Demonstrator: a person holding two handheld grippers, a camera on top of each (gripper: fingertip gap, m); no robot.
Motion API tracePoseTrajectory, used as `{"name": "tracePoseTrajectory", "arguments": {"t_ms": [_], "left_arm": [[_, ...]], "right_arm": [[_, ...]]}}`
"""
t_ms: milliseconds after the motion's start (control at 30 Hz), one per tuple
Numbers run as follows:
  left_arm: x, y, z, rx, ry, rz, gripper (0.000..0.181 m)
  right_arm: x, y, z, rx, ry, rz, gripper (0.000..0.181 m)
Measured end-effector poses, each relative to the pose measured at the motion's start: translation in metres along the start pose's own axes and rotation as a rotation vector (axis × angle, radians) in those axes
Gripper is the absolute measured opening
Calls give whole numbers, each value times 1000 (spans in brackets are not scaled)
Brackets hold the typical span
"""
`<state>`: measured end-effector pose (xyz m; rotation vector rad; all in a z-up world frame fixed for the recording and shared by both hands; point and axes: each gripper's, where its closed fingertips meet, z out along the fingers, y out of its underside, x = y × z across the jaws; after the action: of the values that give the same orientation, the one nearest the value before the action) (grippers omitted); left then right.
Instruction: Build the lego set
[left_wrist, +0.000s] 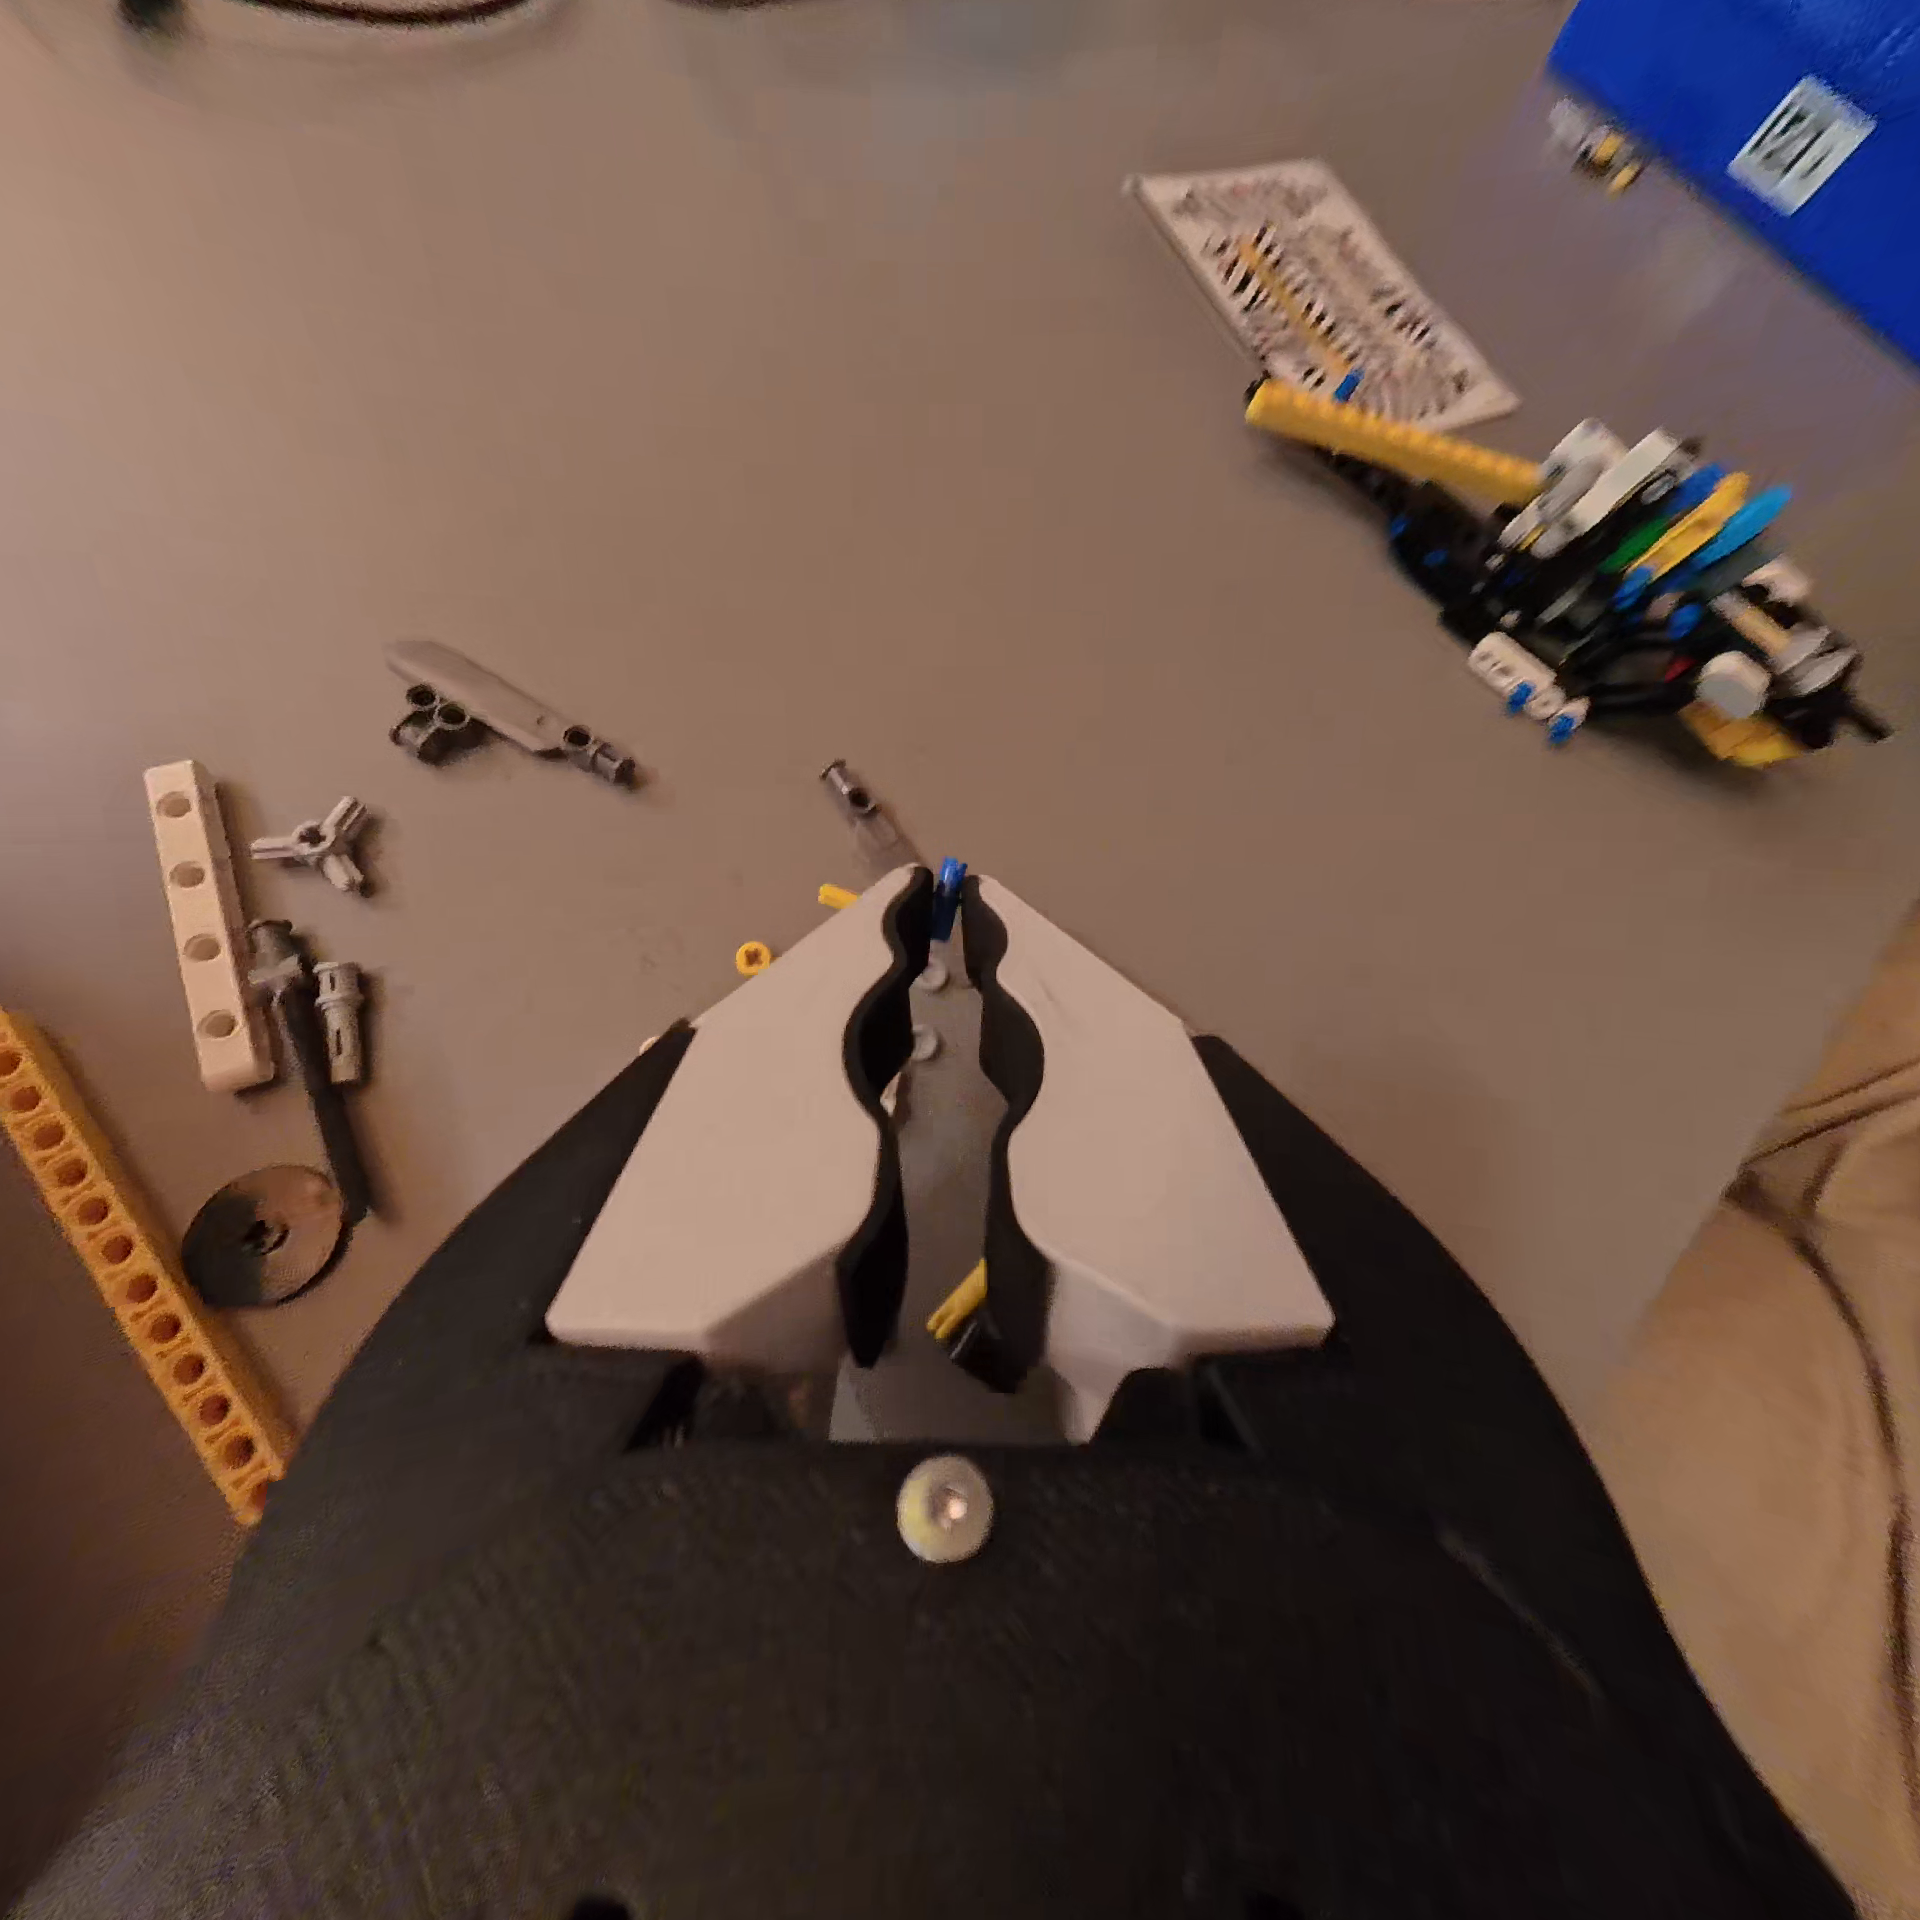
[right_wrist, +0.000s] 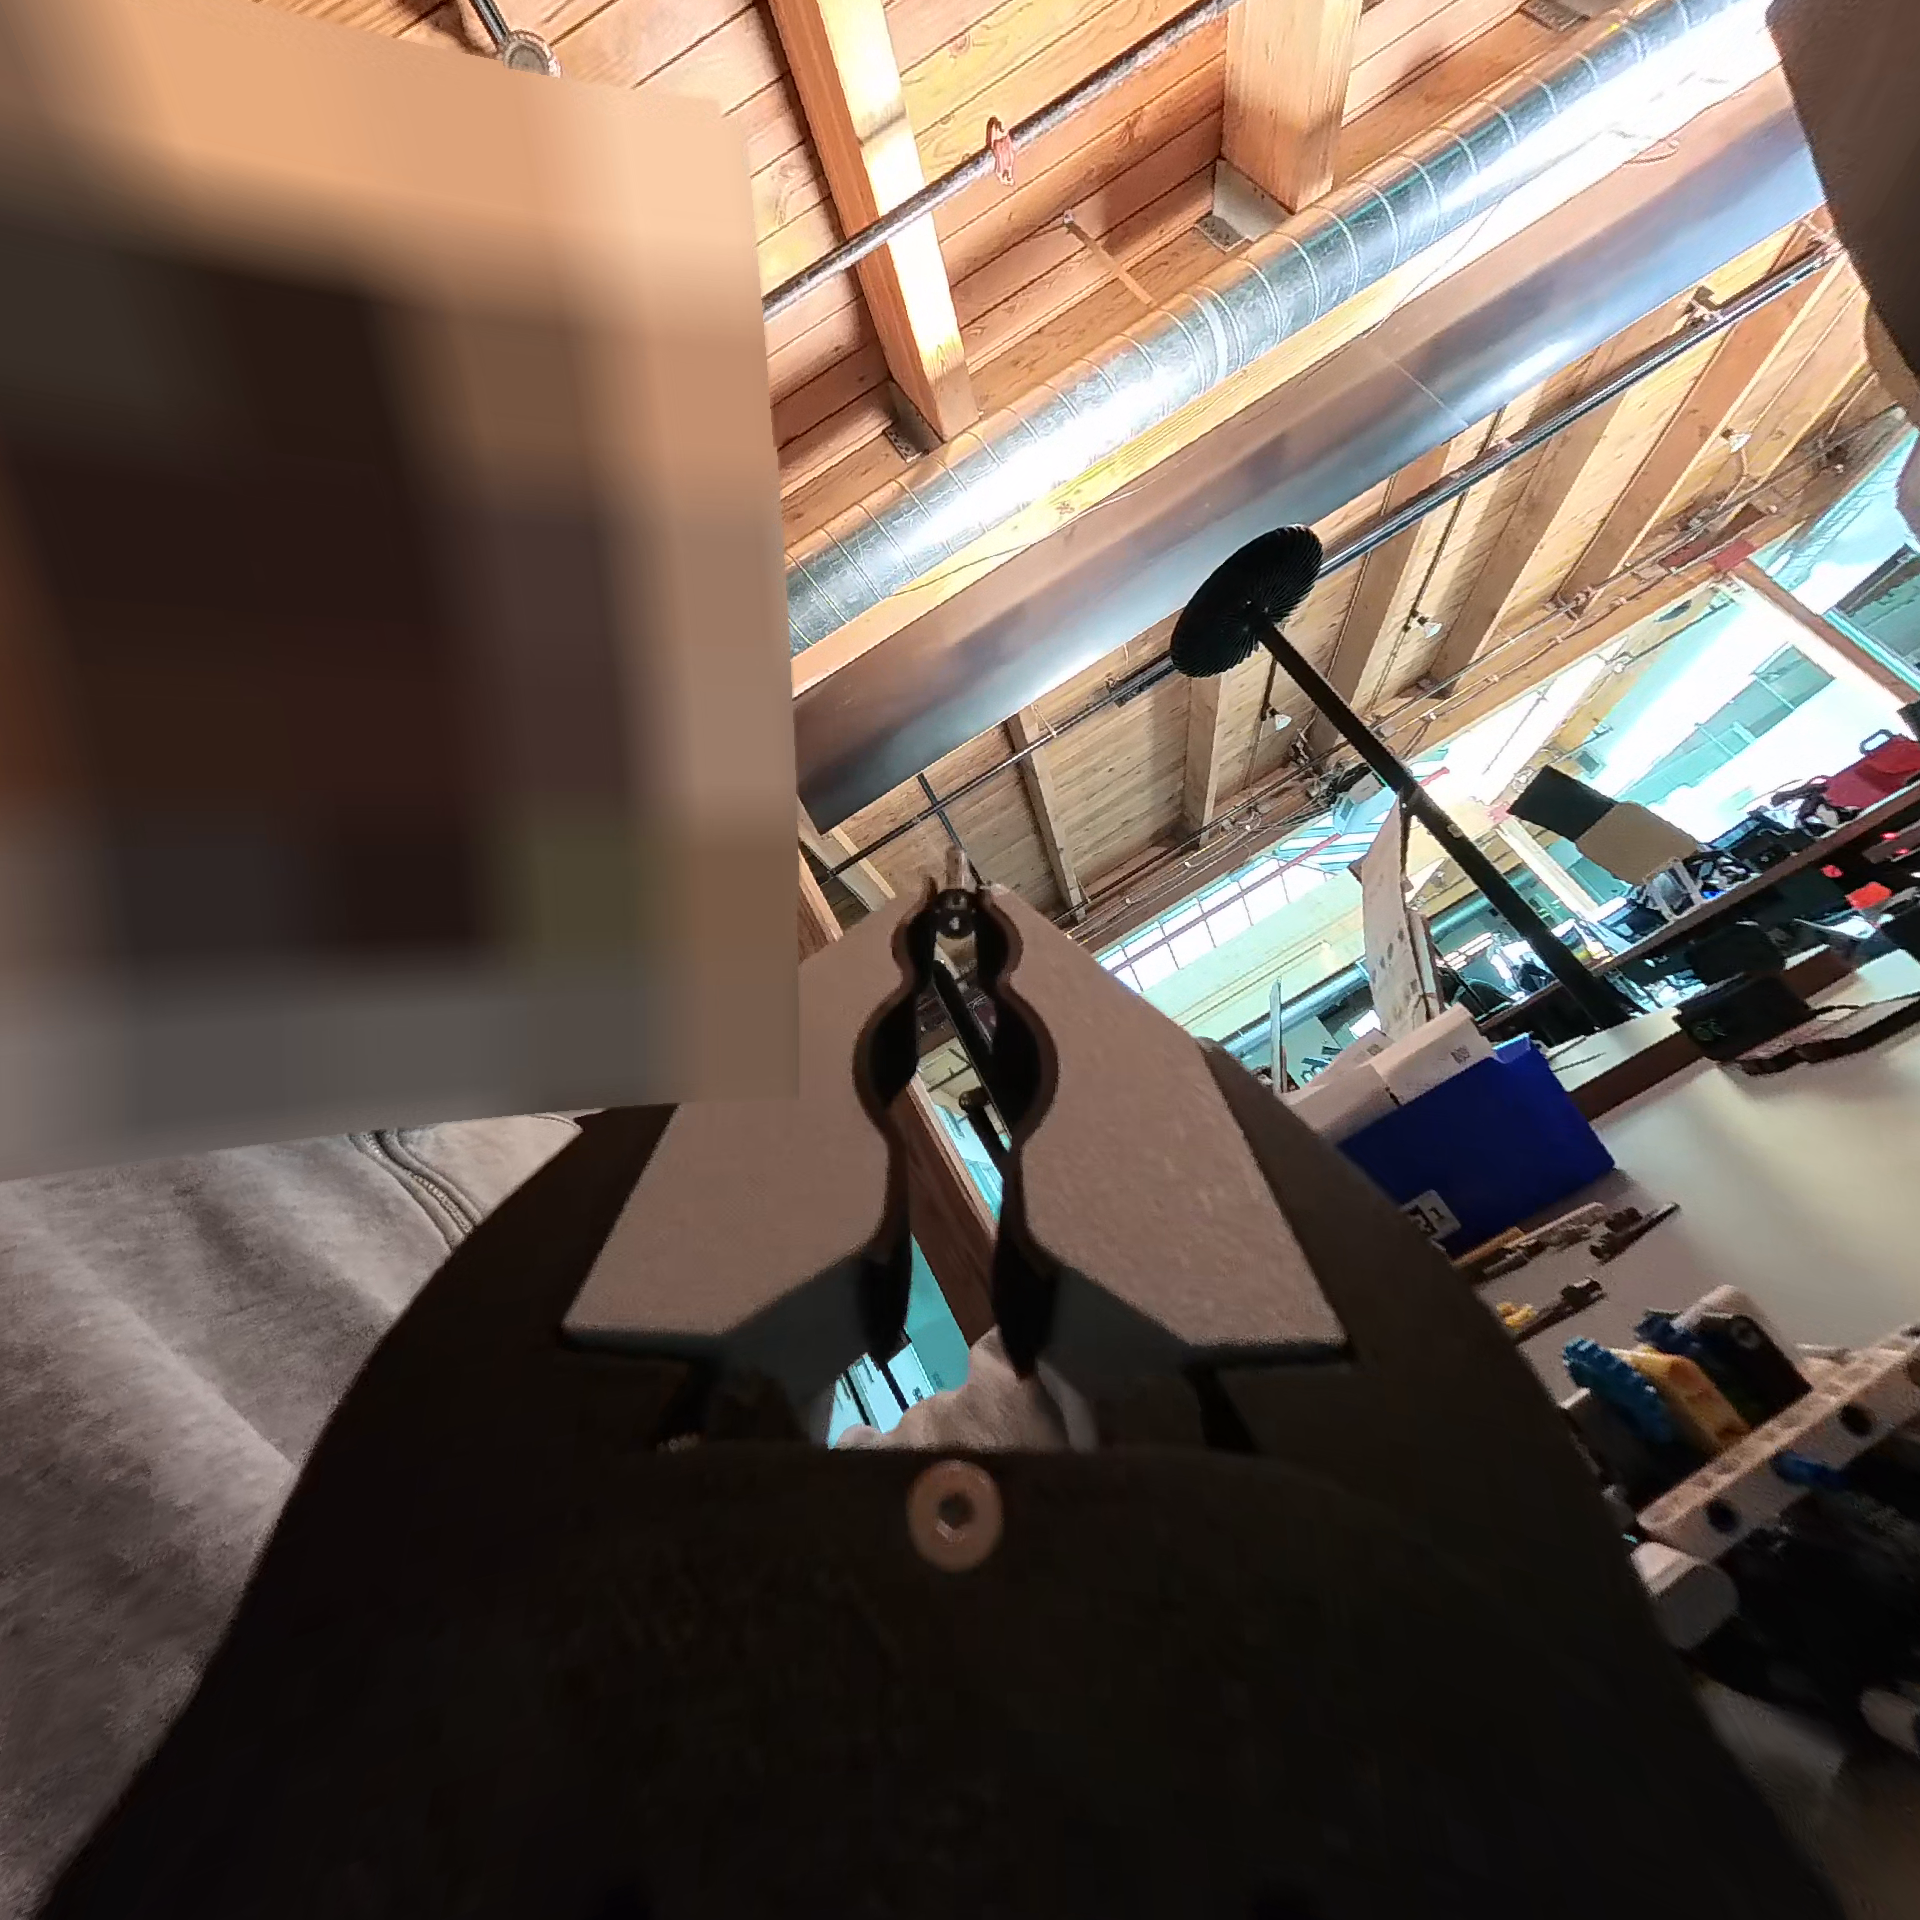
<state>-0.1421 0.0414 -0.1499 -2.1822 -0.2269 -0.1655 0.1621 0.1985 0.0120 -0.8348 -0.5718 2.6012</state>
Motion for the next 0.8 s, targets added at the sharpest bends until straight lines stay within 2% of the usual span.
{"name": "tracePoseTrajectory", "arguments": {"t_ms": [33, 367, 500, 600, 800], "left_arm": [[4, -4, -1, 29, 25, -15, 4], [63, -50, -10, 278, 385, -190, 3], [89, -77, -15, 403, 543, -355, 3], [106, -85, -13, 440, 646, -434, 3], [125, -76, 7, 389, 619, -376, 3]], "right_arm": [[1, 1, 0, -4, 4, -2, 4], [7, 9, 3, -47, 49, -23, 5], [20, 15, 1, -84, 132, -49, 5], [32, 18, -2, -111, 213, -88, 5], [56, 29, -9, -213, 389, -194, 5]]}}
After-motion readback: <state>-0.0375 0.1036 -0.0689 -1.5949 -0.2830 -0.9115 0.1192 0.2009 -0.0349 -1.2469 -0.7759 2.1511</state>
